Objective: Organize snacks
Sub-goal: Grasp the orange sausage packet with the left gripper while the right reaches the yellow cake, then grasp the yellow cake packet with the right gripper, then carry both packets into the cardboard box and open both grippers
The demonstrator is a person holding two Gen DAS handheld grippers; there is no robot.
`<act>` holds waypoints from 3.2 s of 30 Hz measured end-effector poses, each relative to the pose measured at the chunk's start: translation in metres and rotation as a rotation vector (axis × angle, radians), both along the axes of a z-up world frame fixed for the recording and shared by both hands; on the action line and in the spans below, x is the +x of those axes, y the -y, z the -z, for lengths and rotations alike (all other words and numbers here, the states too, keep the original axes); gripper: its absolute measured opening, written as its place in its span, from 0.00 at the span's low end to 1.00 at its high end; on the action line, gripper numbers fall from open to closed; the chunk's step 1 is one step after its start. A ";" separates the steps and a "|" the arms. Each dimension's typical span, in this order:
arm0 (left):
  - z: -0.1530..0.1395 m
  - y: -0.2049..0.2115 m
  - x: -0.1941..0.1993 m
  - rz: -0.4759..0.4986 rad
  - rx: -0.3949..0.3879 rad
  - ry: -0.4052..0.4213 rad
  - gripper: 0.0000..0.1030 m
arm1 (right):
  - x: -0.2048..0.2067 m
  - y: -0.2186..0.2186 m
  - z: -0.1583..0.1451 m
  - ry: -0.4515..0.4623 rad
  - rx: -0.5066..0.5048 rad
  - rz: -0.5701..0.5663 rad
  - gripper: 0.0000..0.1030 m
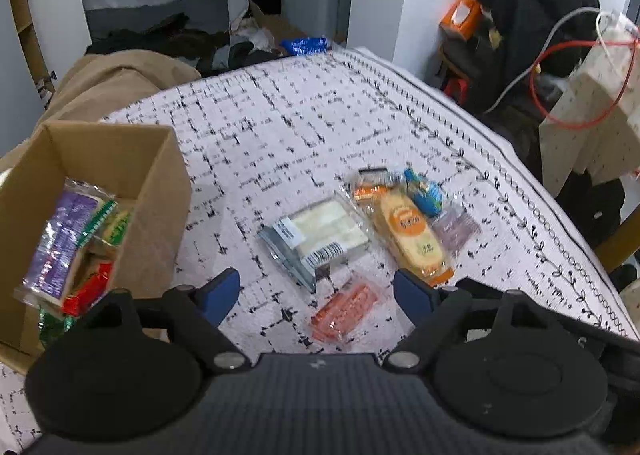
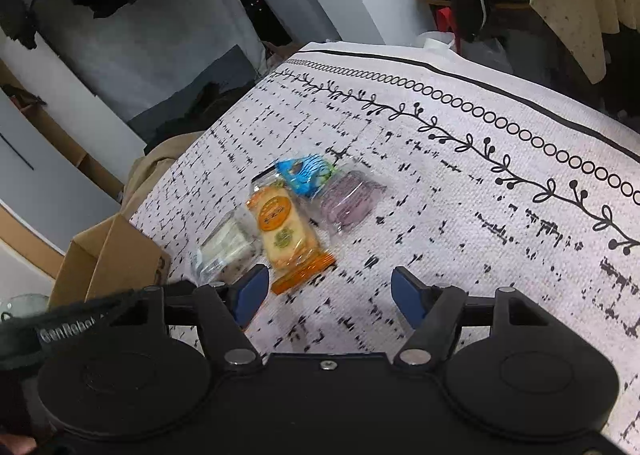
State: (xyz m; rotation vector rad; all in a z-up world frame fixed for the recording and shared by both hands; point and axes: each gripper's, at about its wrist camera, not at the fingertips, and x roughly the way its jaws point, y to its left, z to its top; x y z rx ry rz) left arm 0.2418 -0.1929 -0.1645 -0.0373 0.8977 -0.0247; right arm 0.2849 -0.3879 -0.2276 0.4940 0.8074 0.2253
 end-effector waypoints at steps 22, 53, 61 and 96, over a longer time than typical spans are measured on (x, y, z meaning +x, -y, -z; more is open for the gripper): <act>0.049 0.019 0.026 0.022 0.068 -0.112 0.51 | 0.021 -0.011 0.017 0.038 0.039 -0.087 0.66; 0.047 -0.002 0.011 -0.060 0.033 -0.204 0.26 | -0.012 -0.039 -0.003 0.029 -0.232 -0.158 0.42; 0.050 -0.001 0.009 -0.047 0.057 -0.199 0.29 | -0.005 -0.049 -0.002 0.055 -0.265 -0.184 0.54; 0.016 -0.020 0.002 -0.093 -0.066 -0.119 0.22 | -0.019 -0.058 -0.042 0.109 -0.261 -0.157 0.35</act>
